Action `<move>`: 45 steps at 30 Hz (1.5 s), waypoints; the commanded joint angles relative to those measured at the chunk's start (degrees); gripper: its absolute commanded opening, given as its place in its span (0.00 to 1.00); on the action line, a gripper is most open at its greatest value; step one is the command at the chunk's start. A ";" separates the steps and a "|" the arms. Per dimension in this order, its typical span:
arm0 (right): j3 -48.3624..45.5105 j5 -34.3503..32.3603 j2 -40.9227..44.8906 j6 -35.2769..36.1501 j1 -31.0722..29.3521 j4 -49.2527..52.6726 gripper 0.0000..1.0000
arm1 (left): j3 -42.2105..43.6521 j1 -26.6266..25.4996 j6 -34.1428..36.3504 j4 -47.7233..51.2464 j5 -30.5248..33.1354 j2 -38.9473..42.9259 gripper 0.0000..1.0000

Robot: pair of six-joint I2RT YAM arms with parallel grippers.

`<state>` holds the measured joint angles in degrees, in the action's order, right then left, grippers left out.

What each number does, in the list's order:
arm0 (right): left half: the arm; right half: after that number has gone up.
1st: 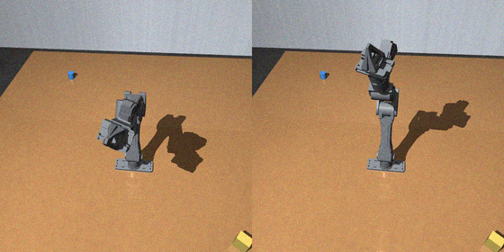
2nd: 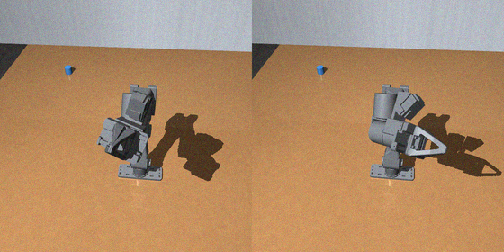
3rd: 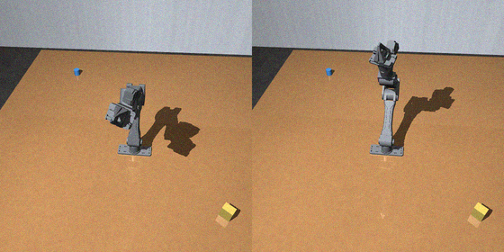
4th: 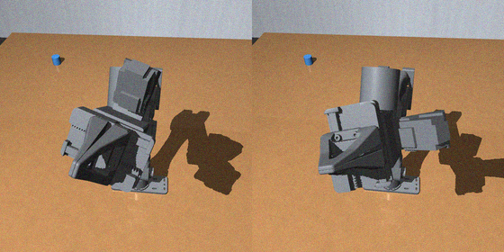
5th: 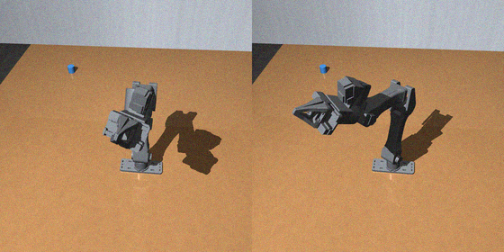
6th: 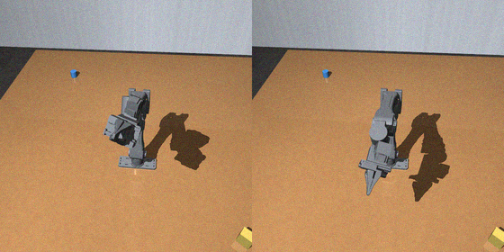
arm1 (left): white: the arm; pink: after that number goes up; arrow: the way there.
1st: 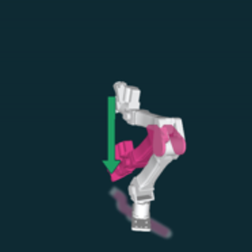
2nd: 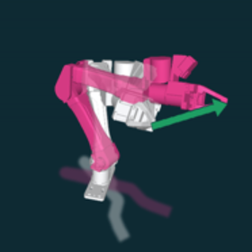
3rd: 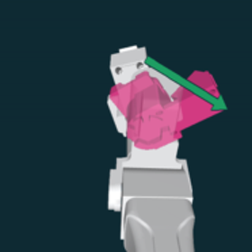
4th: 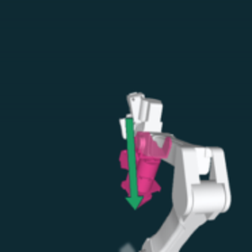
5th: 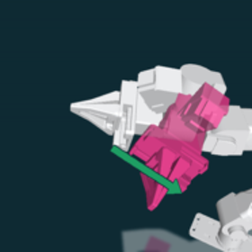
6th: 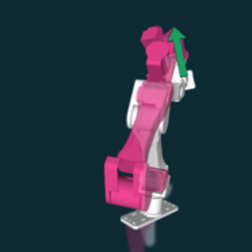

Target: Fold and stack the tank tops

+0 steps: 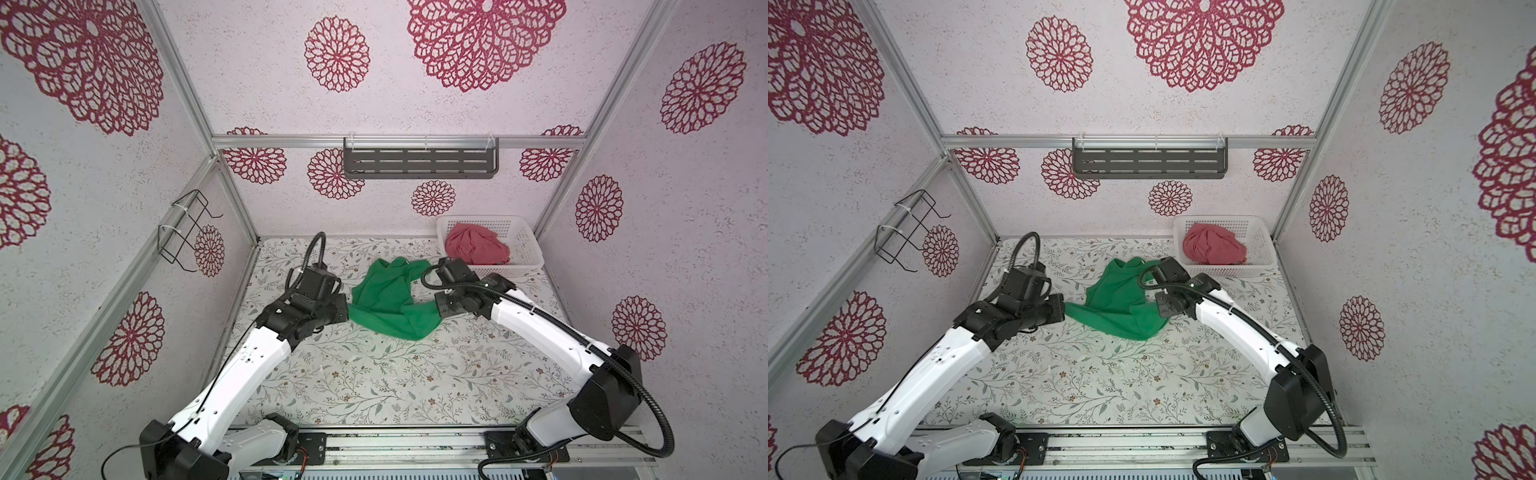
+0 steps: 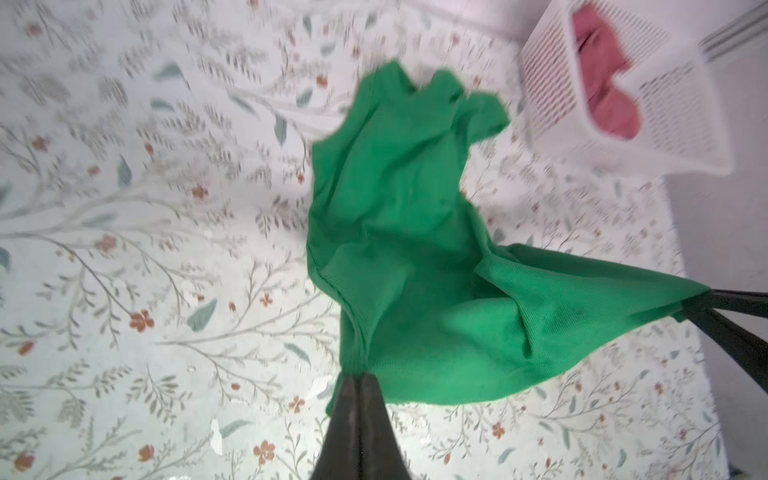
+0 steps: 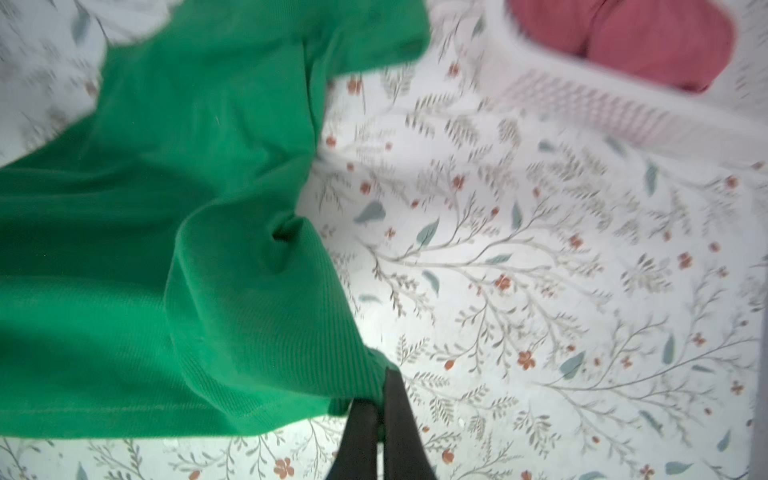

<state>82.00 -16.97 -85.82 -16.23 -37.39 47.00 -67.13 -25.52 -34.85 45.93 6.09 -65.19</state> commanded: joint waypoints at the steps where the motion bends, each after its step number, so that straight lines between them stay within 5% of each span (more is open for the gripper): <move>1: 10.98 -7.25 1.21 7.59 0.74 5.36 0.00 | -8.41 1.65 5.27 2.95 5.97 2.88 0.00; 8: 39.48 -6.25 -1.53 11.33 0.66 14.14 0.00 | -32.17 1.14 14.75 11.43 16.23 2.24 0.00; 13: 50.84 -3.54 -1.44 12.73 0.65 15.80 0.00 | -43.27 -1.07 18.53 15.41 20.13 0.91 0.00; 17: 51.69 -1.86 -3.15 13.65 1.12 16.78 0.00 | -44.26 -0.09 20.17 14.25 19.38 0.84 0.00; 21: 51.85 1.61 -7.54 14.25 3.14 15.43 0.00 | -42.84 6.39 19.04 12.10 8.61 -2.84 0.00; 26: 52.12 2.72 -12.45 15.34 7.48 8.47 0.00 | -42.83 12.49 19.02 7.79 2.68 -9.38 0.00; 36: 55.83 4.06 -12.37 13.18 7.85 9.36 0.00 | -49.66 13.50 18.32 8.10 1.61 -13.05 0.00; 45: 51.30 1.72 -5.83 11.79 -5.27 20.17 0.00 | -45.38 8.82 18.95 14.22 10.87 -1.43 0.00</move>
<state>134.54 -13.50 -94.94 -3.09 -39.38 63.07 -112.33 -15.64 -17.12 57.82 12.71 -69.30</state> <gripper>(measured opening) 0.043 0.040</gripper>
